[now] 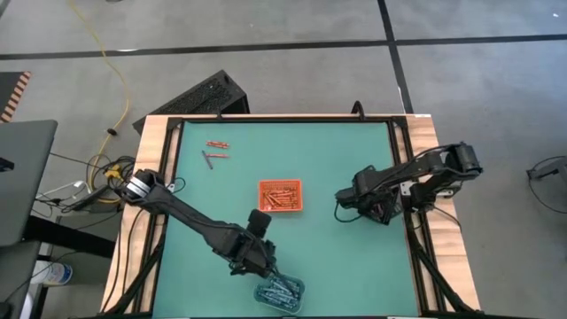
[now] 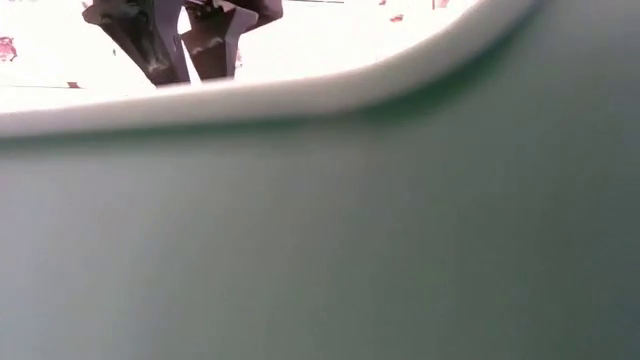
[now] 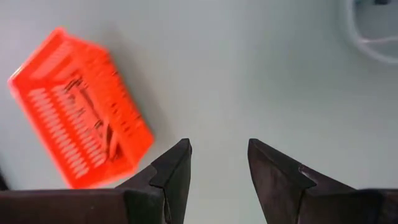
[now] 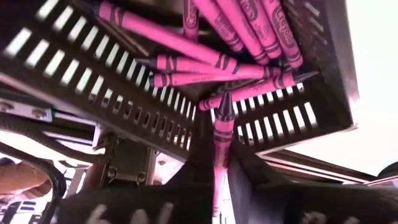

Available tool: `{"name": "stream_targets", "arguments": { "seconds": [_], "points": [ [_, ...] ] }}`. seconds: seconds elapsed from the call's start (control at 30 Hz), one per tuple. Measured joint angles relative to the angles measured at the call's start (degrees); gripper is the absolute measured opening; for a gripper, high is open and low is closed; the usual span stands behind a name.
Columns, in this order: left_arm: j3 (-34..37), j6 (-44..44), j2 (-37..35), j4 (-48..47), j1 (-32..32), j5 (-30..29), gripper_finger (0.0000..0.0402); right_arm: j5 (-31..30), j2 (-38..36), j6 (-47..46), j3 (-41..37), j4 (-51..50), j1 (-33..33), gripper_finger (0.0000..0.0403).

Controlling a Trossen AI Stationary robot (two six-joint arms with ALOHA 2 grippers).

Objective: Sort crayons
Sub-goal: Put the purple crayon into the black bin, then put the orange crayon into the orange bin

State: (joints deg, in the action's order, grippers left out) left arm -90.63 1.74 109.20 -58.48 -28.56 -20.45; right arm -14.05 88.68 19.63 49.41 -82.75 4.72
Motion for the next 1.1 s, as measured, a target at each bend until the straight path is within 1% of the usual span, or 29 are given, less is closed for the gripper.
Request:
{"name": "stream_targets", "arguments": {
  "seconds": [0.23,0.37,0.47,0.57,0.63,0.73,0.9,1.1],
  "points": [
    [0.0,-6.0,-1.7,-6.8,-1.8,-3.0,0.0149,0.3,0.2,-4.5,0.0,1.0,0.2,0.0106],
    [0.0,-9.2,-1.7,-11.9,-3.1,-7.3,0.0149,0.3,-1.4,-8.0,0.0,0.6,1.2,0.0153],
    [0.0,-12.0,-1.7,-15.4,-4.1,-11.0,0.0149,-2.2,-2.5,-13.0,0.4,-0.2,2.6,0.0177],
    [0.1,-14.6,-1.7,-18.7,-4.8,-14.5,0.0149,-3.9,-3.5,-18.0,1.8,-0.6,3.8,0.0184],
    [0.1,-15.9,-1.8,-20.5,-5.2,-17.2,0.0149,-3.9,-4.3,-20.7,3.1,-0.3,4.7,0.0184],
    [2.3,-16.0,-3.5,-18.9,-5.4,-19.7,0.0149,-3.9,-5.3,-24.6,5.3,1.0,6.4,0.0178],
    [10.7,-15.2,-9.6,-14.7,-3.8,-20.0,0.0149,-4.0,-6.8,-29.9,9.3,3.8,10.1,0.017],
    [23.7,-18.4,-22.7,-9.2,1.3,-21.0,0.0149,-4.0,-7.0,-35.1,14.5,7.4,15.5,0.0169]
  ]
}}
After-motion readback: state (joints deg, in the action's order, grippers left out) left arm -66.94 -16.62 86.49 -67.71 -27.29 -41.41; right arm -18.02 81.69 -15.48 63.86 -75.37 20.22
